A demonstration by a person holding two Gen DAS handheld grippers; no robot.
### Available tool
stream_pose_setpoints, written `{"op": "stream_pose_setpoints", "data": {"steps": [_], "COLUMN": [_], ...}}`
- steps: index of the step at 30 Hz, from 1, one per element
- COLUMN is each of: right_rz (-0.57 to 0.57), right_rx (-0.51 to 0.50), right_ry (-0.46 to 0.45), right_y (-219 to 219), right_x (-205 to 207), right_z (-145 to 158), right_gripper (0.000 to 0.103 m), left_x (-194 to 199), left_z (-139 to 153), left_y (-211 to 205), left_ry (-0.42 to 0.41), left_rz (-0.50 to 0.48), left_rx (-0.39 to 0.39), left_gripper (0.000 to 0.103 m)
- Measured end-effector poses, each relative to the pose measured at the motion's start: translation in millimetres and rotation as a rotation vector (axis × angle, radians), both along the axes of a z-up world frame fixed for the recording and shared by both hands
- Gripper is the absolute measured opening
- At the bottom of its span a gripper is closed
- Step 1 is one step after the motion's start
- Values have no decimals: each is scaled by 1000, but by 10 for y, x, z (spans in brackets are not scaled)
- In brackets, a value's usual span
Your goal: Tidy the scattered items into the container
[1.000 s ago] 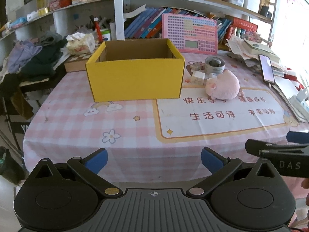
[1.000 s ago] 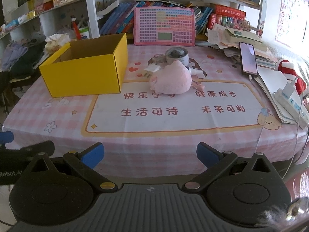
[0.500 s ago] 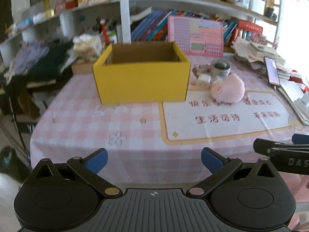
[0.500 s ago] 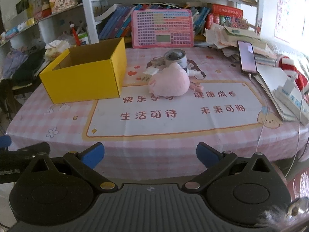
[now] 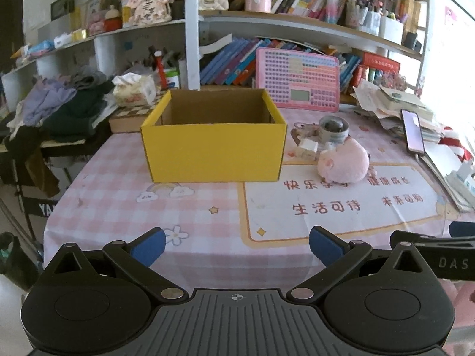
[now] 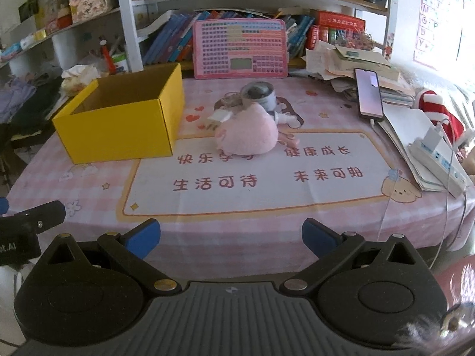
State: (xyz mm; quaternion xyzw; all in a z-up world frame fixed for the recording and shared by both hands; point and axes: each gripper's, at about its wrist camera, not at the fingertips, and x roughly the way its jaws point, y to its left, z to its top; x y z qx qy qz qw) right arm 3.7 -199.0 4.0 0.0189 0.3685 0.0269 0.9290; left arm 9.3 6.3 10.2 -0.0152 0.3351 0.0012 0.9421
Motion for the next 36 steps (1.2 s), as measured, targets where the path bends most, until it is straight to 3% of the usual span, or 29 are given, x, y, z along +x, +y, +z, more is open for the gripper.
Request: {"op": "stream_pose_setpoints", "data": {"steps": [13,30,36], "right_rz": [11,39,2], "right_rx": [28,53,57], "right_ry": [-33,6,17], "right_y": [90,164,50], "right_x": [76,110,164], "right_z": [-45,-111,-128], "right_gripper": [103,103,103], "left_x": [-22,51,163], "left_z": [2,-49,-85], "left_y": [-53,19,-104], "left_ry": [-22,1,8], "left_rz": [-72,-112,-160], "left_rx": [52,-21,-32], "left_gripper": [103,103,103]}}
